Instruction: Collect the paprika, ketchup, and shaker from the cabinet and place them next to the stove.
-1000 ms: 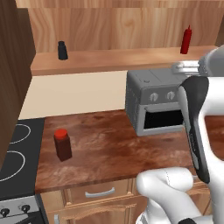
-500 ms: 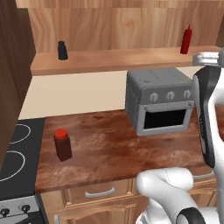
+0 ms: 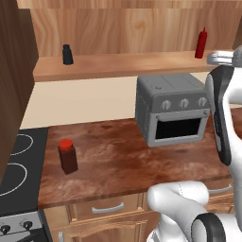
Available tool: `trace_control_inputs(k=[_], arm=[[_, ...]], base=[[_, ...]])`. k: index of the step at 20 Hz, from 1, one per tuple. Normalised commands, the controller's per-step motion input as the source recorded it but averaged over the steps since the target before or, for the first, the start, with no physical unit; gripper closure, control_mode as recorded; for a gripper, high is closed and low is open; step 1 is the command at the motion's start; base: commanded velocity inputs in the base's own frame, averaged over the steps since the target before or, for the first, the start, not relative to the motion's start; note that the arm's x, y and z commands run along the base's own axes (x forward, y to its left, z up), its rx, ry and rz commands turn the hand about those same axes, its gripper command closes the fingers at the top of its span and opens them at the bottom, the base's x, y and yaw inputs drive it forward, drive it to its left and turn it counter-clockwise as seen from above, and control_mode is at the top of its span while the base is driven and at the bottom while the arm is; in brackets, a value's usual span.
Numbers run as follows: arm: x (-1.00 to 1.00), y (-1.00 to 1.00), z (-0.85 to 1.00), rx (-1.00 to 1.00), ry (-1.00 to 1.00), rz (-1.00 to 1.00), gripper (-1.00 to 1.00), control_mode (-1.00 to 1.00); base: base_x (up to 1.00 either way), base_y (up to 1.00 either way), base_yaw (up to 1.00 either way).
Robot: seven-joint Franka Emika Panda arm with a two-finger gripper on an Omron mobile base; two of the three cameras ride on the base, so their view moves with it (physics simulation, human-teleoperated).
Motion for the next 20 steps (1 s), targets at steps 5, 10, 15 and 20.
trace_control_inputs(k=[5, 10, 15, 20], arm=[[0.34, -0.17, 0.03, 0.05, 0.00, 0.00, -1.00, -1.00], [0.39, -0.02, 0.00, 0.01, 0.03, 0.00, -1.00, -1.00], [0.40, 0.00, 0.02, 0.00, 0.04, 0.00, -1.00, -1.00], [0.47, -0.04, 0.15, 0.00, -0.01, 0.00, -1.00, -1.00]], base=[[0.00, 0.00, 0.00], [0.00, 0.00, 0.00], [0.00, 0.00, 0.00], [0.00, 0.00, 0.00]])
